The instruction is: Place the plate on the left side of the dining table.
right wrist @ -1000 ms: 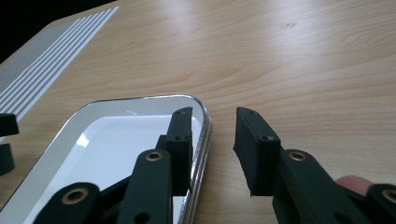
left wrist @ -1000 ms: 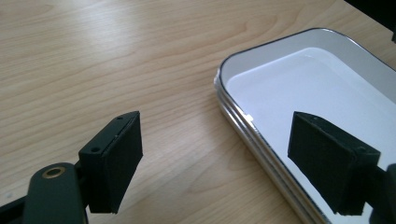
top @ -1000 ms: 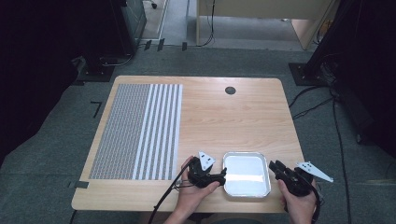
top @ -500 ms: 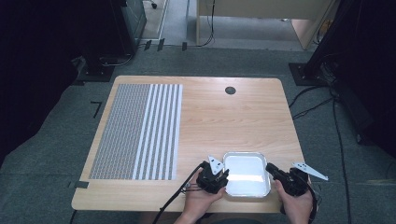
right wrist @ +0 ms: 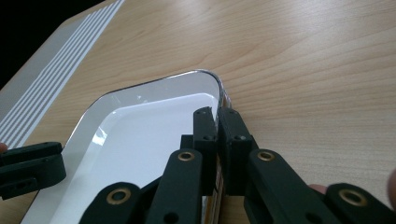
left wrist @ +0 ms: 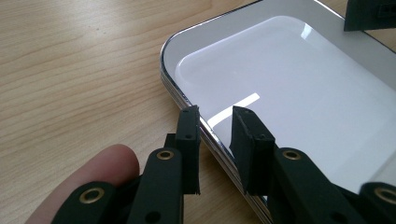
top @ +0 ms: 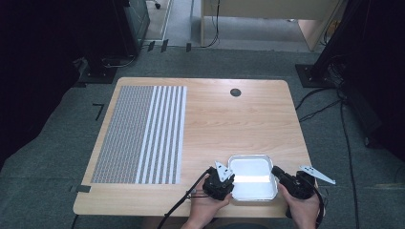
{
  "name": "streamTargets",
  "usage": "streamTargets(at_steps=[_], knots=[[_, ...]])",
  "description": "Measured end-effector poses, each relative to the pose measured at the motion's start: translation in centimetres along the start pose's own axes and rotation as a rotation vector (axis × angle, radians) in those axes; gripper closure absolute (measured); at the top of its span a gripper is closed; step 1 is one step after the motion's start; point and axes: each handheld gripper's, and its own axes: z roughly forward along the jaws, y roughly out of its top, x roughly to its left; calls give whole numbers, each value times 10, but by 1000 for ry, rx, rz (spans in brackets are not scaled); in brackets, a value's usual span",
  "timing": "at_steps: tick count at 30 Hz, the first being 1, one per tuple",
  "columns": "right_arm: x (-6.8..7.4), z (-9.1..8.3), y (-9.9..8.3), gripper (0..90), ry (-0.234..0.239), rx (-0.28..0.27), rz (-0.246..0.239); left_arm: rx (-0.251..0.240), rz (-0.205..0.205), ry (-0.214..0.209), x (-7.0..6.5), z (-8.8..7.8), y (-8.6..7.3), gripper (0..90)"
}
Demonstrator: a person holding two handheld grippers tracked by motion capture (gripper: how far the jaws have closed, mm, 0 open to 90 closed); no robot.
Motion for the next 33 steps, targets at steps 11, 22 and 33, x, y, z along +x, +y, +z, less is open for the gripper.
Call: streamTargets(at_steps=[11, 22, 33], knots=[[12, -3, 3, 895, -70, -57, 13, 9, 1, -11, -2, 3, 0, 597], [0, -17, 8, 800, -101, -112, 18, -48, -18, -8, -4, -4, 7, 529], [3, -25, 3, 802, -116, -85, 1, -26, -15, -6, -10, 3, 12, 607]])
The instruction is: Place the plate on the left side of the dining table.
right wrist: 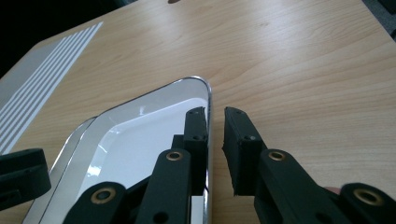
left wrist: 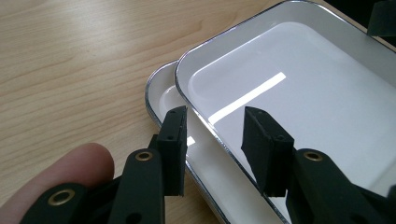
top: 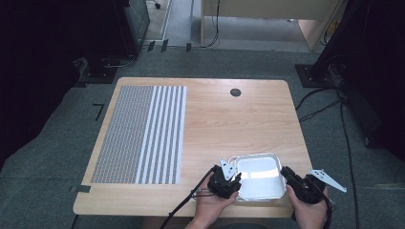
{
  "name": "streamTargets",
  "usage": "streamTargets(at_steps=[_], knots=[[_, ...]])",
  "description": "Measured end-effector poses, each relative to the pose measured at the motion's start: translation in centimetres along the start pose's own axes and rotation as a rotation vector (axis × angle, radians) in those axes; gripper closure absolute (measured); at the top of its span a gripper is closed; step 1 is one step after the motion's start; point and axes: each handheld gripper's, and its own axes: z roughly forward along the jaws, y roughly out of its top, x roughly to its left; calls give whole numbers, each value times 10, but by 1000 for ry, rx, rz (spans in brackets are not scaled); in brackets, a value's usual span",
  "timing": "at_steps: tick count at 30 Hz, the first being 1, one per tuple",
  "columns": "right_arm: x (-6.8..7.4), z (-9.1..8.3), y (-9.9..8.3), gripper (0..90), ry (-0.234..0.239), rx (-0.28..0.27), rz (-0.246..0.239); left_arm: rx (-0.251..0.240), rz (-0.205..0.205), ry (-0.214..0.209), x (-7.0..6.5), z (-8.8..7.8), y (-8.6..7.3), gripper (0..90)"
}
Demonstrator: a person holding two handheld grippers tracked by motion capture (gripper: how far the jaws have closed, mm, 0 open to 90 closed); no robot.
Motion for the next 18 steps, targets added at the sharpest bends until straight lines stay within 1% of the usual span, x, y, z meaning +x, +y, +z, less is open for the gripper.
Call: streamTargets(at_steps=[2, 3, 6, 7, 10, 12, 13, 14, 15, 17, 18], knots=[[1, 1, -1, 801, -5, 4, -5, 4, -2, 5, 0, 2, 0, 607], [3, 3, -3, 799, 3, 18, -15, 8, 0, 10, 0, 2, 0, 605], [5, 4, -4, 800, 3, 27, -23, 8, 1, 18, 1, 3, 0, 606], [5, 5, -4, 801, -1, 31, -26, 6, -1, 19, 1, 4, 0, 605], [6, 10, -7, 815, -41, 80, -52, 10, 8, 22, 0, 6, 1, 598], [5, 11, -7, 824, -33, 76, -50, 11, 10, 20, -1, 6, 1, 593], [4, 12, -6, 857, -18, 81, -8, 12, 11, 19, -2, 6, 1, 590], [4, 12, -6, 857, -18, 81, -8, 12, 11, 19, -2, 6, 1, 588], [3, 11, -6, 862, -16, 81, 5, 12, 16, 19, -2, 7, 1, 588], [-1, 11, -6, 876, -9, 76, 60, 14, 15, 16, -3, 7, 0, 587], [-2, 11, -6, 880, -9, 74, 75, 12, 12, 12, -3, 8, 0, 586]])
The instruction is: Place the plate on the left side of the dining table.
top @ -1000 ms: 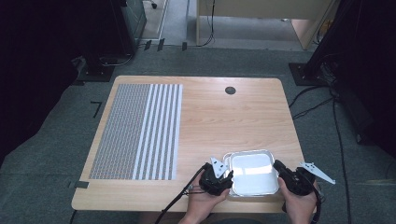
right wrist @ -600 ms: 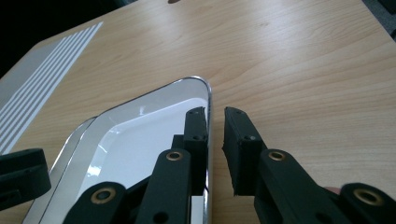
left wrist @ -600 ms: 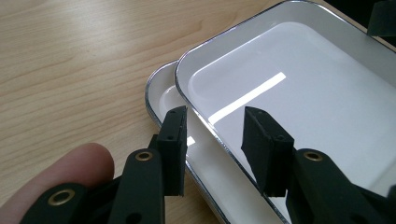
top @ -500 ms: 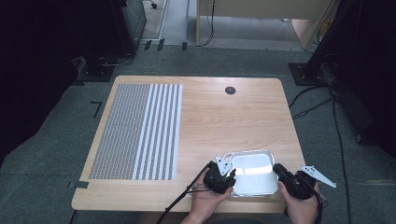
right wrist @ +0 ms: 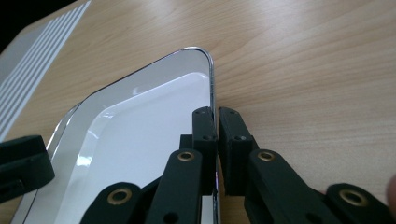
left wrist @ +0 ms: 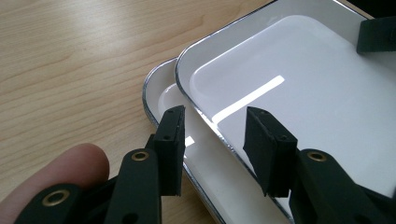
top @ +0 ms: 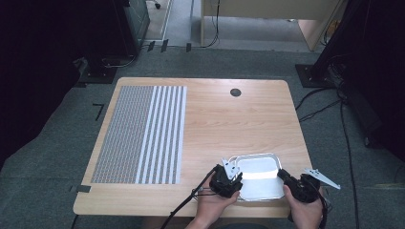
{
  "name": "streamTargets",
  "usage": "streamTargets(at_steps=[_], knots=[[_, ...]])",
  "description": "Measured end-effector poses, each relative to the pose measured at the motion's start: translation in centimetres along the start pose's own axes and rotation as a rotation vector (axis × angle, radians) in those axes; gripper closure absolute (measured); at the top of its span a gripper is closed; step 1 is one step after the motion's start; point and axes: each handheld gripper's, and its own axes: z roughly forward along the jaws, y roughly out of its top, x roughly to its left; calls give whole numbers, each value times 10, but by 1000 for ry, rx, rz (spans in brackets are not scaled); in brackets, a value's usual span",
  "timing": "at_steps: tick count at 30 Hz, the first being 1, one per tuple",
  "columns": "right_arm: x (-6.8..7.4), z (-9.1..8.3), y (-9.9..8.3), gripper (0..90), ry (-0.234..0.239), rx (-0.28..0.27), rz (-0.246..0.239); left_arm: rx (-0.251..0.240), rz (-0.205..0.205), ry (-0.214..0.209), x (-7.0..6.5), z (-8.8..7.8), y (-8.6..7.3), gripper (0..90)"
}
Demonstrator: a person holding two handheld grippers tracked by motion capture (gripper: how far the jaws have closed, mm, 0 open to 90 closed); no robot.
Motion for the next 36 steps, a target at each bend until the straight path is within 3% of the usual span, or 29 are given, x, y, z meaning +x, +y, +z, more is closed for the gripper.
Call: streamTargets(at_steps=[3, 17, 29, 36], knots=[[-5, 0, 0, 879, 25, 3, 68, 5, 4, -8, -1, 1, 0, 561], [-2, -2, -1, 882, 30, -29, 83, 3, -26, -56, -1, -3, 7, 655], [0, -3, -1, 882, 63, -49, 121, -15, -27, -58, 3, -11, 13, 677], [11, -4, 1, 882, 47, -66, 105, -18, -34, -51, 9, -18, 15, 692]])
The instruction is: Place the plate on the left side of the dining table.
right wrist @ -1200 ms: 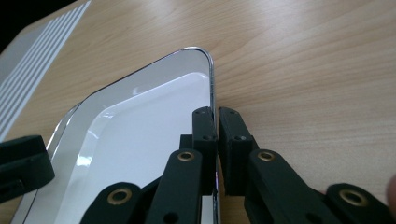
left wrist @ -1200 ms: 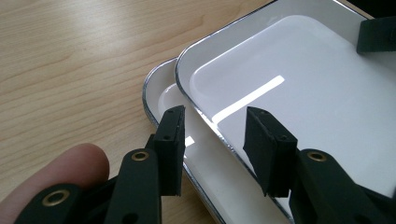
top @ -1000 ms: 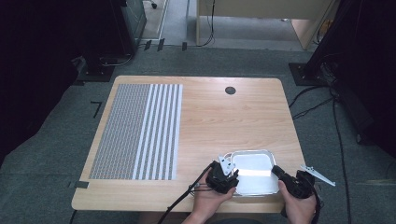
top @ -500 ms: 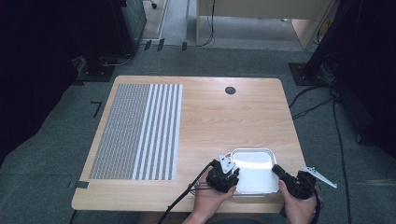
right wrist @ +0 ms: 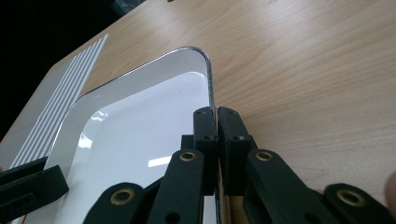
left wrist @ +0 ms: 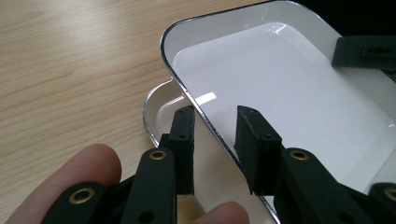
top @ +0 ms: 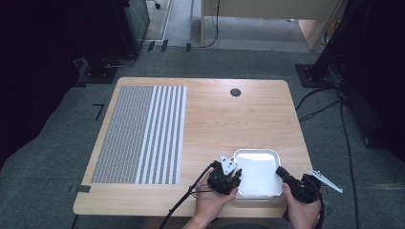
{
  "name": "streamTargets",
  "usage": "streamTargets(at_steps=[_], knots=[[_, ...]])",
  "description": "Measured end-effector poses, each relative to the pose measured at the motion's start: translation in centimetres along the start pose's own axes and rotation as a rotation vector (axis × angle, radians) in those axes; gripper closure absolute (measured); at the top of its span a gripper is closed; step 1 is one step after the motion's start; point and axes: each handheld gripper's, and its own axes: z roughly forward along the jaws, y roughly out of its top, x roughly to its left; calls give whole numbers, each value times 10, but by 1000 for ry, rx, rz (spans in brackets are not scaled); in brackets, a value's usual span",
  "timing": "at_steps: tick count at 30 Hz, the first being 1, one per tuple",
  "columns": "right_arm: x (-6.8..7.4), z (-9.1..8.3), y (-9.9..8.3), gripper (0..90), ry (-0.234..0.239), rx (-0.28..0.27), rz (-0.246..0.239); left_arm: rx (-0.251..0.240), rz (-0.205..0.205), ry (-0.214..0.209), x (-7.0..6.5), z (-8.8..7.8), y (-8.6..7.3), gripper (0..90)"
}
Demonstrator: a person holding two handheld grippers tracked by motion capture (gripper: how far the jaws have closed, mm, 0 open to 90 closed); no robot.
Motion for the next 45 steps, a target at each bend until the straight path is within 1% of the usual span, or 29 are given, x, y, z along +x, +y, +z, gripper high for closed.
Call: streamTargets(at_steps=[3, 4, 5, 6, 7, 8, 11, 17, 18, 19, 20, 22, 28, 29, 30, 31, 32, 33, 34, 35, 36, 37, 38, 39, 40, 41, 42, 43, 45], knots=[[9, 1, 0, 882, 7, -4, -8, -2, -8, 3, 8, -7, 2, 699], [12, 2, 0, 882, 9, -3, -10, -9, -15, 8, 11, -10, 3, 704], [21, 4, -1, 882, 9, -1, -18, -6, -24, 19, 16, -14, 3, 713], [24, 5, -1, 882, 6, -1, -23, -6, -32, 25, 18, -15, 2, 715], [24, 5, -1, 882, 6, -1, -23, -6, -32, 25, 18, -15, 2, 719], [32, 7, -2, 882, 1, 0, -30, -8, -48, 39, 21, -19, 1, 723], [38, 9, -3, 883, -1, 2, -40, -13, -46, 46, 25, -24, 1, 724], [52, 18, -4, 884, 12, 19, -28, -17, -62, 42, 41, -33, 1, 724], [54, 20, -4, 885, 13, 21, -30, -18, -66, 41, 44, -35, 1, 724], [60, 22, -4, 884, 13, 24, -34, -19, -70, 41, 46, -36, 1, 725], [60, 22, -4, 884, 13, 24, -34, -21, -73, 39, 49, -37, 1, 725], [66, 25, -3, 883, 12, 28, -40, -24, -78, 41, 54, -40, 1, 726], [85, 37, -3, 883, 34, 32, -42, -50, -90, 68, 70, -52, 1, 734], [91, 41, -4, 884, 38, 36, -42, -53, -96, 74, 74, -54, 1, 740], [94, 43, -4, 884, 39, 37, -45, -57, -104, 78, 80, -57, 1, 742], [94, 43, -4, 884, 39, 37, -45, -57, -104, 78, 80, -57, 1, 744], [97, 45, -4, 883, 41, 39, -41, -58, -108, 80, 83, -59, 1, 744], [104, 49, -5, 883, 43, 41, -46, -61, -115, 85, 90, -62, 1, 747], [104, 49, -5, 883, 43, 41, -46, -61, -115, 85, 90, -62, 1, 748], [107, 51, -5, 884, 46, 41, -49, -62, -119, 88, 93, -64, 1, 748], [113, 55, -5, 883, 47, 48, -51, -61, -121, 90, 96, -65, 2, 750], [115, 57, -6, 883, 50, 49, -52, -61, -129, 97, 102, -67, 2, 752], [115, 57, -6, 883, 50, 49, -52, -61, -129, 97, 102, -67, 2, 756], [122, 62, -6, 882, 57, 58, -51, -56, -135, 106, 106, -69, 2, 760], [122, 62, -6, 882, 57, 58, -51, -57, -138, 111, 108, -70, 2, 760], [126, 66, -7, 882, 63, 65, -51, -56, -143, 121, 113, -73, 2, 765], [126, 66, -7, 882, 63, 65, -51, -56, -143, 121, 113, -73, 2, 766], [132, 71, -9, 883, 71, 73, -51, -57, -144, 126, 117, -75, 2, 769], [134, 72, -10, 882, 73, 74, -54, -57, -144, 134, 122, -79, 3, 771]])
